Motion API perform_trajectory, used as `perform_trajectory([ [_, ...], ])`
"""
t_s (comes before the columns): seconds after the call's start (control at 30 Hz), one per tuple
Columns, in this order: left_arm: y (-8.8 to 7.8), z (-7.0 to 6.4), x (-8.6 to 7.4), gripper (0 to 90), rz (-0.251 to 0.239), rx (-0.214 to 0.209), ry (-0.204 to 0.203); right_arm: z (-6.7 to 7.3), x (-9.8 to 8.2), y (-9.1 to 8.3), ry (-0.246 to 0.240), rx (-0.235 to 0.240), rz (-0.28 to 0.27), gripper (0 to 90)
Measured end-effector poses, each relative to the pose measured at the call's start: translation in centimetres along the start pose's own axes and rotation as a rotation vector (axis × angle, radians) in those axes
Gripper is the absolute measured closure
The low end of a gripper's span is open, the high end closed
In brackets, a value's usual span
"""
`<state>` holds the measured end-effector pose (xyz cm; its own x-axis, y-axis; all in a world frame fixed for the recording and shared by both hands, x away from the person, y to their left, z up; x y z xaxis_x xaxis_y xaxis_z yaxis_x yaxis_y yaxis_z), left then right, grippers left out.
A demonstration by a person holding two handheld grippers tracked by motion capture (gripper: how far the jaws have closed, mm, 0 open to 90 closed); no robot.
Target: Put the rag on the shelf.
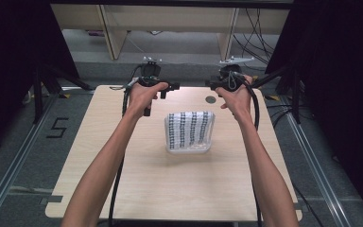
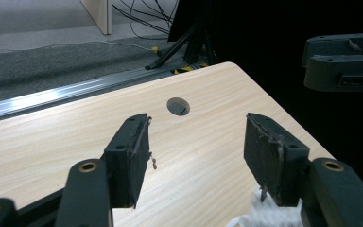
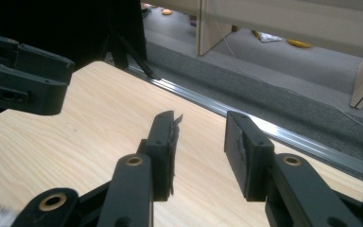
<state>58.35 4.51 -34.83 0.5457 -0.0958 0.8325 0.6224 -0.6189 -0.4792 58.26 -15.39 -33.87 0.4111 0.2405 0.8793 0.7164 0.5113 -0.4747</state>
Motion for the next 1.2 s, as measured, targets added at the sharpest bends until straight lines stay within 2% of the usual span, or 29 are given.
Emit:
perform_trajectory([
  [0.1,-0.5,0.0,-0.2,40.8,0.007,-0.008,0.017,0.0,-0.1,-0.5,-0.006,0.010,0.000,63.3],
  [0.23,-0.6,0.0,-0.9,40.0,0.020,-0.014,0.011,-0.1,-0.8,-1.0,0.003,0.011,0.038,61.4],
  [0.27,-0.7,0.0,-1.0,39.7,0.022,-0.014,0.011,-0.2,-0.9,-1.0,-0.005,0.012,0.026,60.9],
  [0.3,-0.8,0.1,-1.2,39.2,0.029,-0.027,0.007,-0.3,-1.1,-1.1,-0.006,0.016,0.032,60.5],
  [0.37,-0.9,0.3,-1.4,38.2,0.034,-0.021,0.013,-0.3,-1.4,-1.3,0.002,0.020,0.046,59.8],
  [0.4,-1.1,0.4,-1.6,37.9,0.045,-0.019,0.024,-0.4,-1.4,-1.4,-0.015,0.013,0.045,59.7],
  [0.43,-1.3,0.5,-1.6,37.6,0.042,-0.015,0.022,-0.3,-1.5,-1.6,-0.004,0.023,0.043,59.5],
  [0.5,-1.6,0.7,-1.7,36.9,0.043,-0.017,0.017,-0.4,-1.5,-1.7,-0.020,0.030,0.033,58.7],
  [0.53,-1.7,0.7,-1.8,36.6,0.041,-0.020,0.014,-0.2,-1.6,-1.9,0.003,0.018,0.038,58.3],
  [0.57,-1.9,0.8,-1.9,36.5,0.037,-0.023,0.008,-0.3,-1.7,-2.0,-0.011,0.021,0.043,58.0],
  [0.63,-2.3,1.0,-2.1,36.3,0.048,-0.024,0.017,-0.3,-1.8,-2.1,-0.006,0.027,0.041,57.4],
  [0.67,-2.4,1.0,-2.2,36.2,0.039,-0.024,0.005,-0.4,-1.9,-2.2,-0.015,0.020,0.044,57.0],
  [0.73,-2.7,1.1,-2.5,35.4,0.049,-0.025,0.012,-0.3,-2.0,-2.4,0.001,0.027,0.044,55.6],
  [0.8,-3.0,1.0,-2.6,34.8,0.042,-0.034,0.005,-0.3,-2.0,-2.5,-0.021,0.019,0.044,54.0],
  [0.93,-3.8,1.0,-3.0,33.8,0.043,-0.046,0.023,0.3,-2.4,-2.9,-0.017,0.037,0.059,52.1],
  [0.97,-3.9,0.9,-3.1,33.4,0.038,-0.044,0.013,0.3,-2.4,-2.9,-0.031,0.041,0.052,51.8],
  [1.0,-4.1,1.0,-3.3,33.1,0.041,-0.047,0.023,0.4,-2.5,-3.1,-0.013,0.035,0.051,51.6],
  [1.2,-4.8,1.1,-3.8,32.4,0.037,-0.053,0.013,0.7,-2.7,-3.5,-0.026,0.054,0.052,50.8],
])
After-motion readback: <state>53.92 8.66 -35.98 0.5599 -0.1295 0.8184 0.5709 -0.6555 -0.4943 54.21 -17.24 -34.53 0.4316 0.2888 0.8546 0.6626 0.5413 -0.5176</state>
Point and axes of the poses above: each handheld gripper's, and its own axes: y roughly forward along the jaws, x roughly out of its top, z roughly to its left, the point moved 6 cm from there along y, roughly forward along the jaws, and after that the axes turned 1 degree about -z, right-handed, at the moved point
